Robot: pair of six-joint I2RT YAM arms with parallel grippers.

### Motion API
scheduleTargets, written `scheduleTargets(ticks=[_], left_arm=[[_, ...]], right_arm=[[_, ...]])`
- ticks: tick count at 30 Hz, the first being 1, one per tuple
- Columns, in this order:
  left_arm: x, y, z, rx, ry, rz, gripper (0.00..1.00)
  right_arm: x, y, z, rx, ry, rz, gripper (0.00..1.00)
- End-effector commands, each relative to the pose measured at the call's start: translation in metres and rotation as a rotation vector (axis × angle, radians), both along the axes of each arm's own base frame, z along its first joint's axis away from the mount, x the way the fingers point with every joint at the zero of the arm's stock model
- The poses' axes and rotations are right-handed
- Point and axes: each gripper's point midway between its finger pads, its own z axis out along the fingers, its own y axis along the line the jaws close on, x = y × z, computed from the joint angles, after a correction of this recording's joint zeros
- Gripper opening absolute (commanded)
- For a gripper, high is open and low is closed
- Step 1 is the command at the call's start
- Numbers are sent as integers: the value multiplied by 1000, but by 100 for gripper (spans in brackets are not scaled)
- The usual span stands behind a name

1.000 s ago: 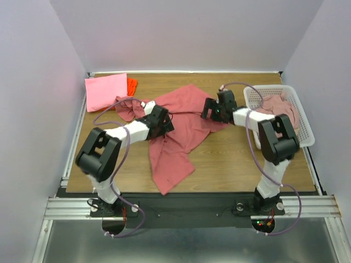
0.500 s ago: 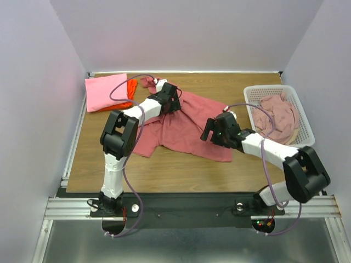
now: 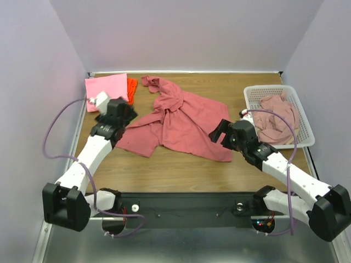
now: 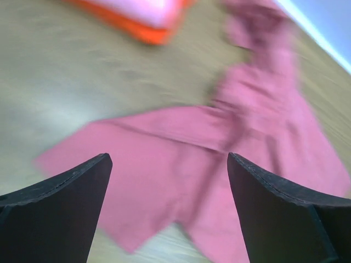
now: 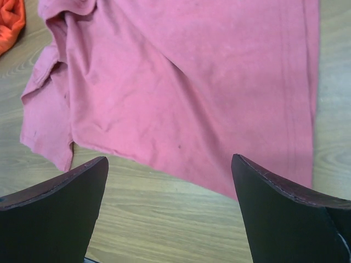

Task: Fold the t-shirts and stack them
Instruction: Flatten the tshirt out

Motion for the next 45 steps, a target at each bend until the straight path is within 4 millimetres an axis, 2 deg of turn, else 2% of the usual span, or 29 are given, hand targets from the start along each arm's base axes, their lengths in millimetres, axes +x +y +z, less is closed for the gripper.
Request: scheduleTargets(ticks=[1,3,4,6,9,14,16,17,19,22,24,28,31,32,39,45], left_arm=[[-56,70,-99,4,266,213,99],[-62,83,-110,-32,287,261,98],[-64,81,-119,-43,303,246,99],[-57,79,-125,-82,285,232,98],[-60,75,-150,-127,364,228,98],[-59,80,-161,-119,385,266,96],[-59,79,-167,-122,397,263,92],[-56,78,-169,-124,394,252,84],[-53,75,-175,-132,414,237,80],[-50,75,-181,-120,430,235,68],[-46,75,-182,-121,426,228,64],[-39,69,-186,-135,429,197,51],[-36,66,-190,-139,430,170,28],[-37,66,-192,-138,438,171,0],[-39,68,-191,-122,418,160,0],[-43,67,-162,-147,288,156,0]], right_arm=[[-9,-14,-1,61,-7,-92,100],[-11,-20,-1,66,-17,-121,100],[-12,-21,-1,71,-19,-130,100],[-15,-25,0,80,-28,-148,100],[-17,-31,-1,75,-33,-171,100],[-18,-37,-7,60,-16,-202,100],[-19,-36,-10,53,-6,-199,100],[-18,-37,-10,49,-3,-201,100],[-20,-38,-15,38,12,-203,100],[-22,-38,-19,33,26,-198,100],[-24,-39,-23,26,39,-195,100],[-28,-42,-24,18,47,-204,100],[-32,-48,-26,8,49,-224,100],[-33,-50,-27,2,52,-230,100],[-40,-63,-32,-41,74,-270,100],[-49,-71,-54,-108,181,-303,100]])
